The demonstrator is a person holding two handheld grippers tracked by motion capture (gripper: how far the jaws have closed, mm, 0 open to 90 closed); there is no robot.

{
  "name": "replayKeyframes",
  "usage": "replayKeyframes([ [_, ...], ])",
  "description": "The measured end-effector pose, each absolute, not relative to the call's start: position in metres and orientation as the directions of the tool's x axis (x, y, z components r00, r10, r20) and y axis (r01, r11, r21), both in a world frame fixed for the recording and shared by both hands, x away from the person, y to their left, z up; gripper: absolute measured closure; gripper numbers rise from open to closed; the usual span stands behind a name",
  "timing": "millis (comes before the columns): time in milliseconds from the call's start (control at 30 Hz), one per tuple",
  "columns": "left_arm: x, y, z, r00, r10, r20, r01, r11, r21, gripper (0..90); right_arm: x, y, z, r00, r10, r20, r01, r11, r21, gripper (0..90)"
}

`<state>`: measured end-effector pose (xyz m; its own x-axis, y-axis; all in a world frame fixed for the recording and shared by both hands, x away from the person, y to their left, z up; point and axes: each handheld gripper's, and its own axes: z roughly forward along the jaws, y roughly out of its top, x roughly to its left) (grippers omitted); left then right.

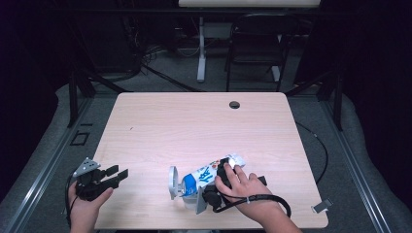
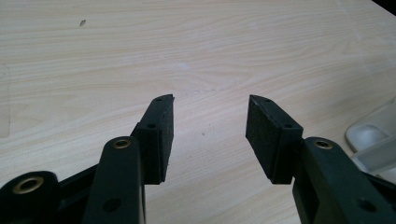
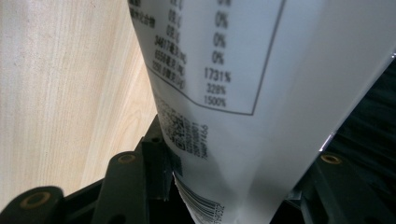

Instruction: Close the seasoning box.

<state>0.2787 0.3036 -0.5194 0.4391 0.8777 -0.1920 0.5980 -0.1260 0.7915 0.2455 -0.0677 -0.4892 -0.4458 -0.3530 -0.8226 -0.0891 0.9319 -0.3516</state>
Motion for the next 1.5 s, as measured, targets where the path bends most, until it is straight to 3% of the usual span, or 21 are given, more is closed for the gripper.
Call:
replayKeyframes([
  [1500,0.2799,0.3057,-0.5221,0.431,0.880,-0.199,0.605,-0.119,0.787,52.0,0.2438,-0.0665,-0.4898,-0.415,-0.386,-0.824,-0.108,0.920,-0.377,53.2],
])
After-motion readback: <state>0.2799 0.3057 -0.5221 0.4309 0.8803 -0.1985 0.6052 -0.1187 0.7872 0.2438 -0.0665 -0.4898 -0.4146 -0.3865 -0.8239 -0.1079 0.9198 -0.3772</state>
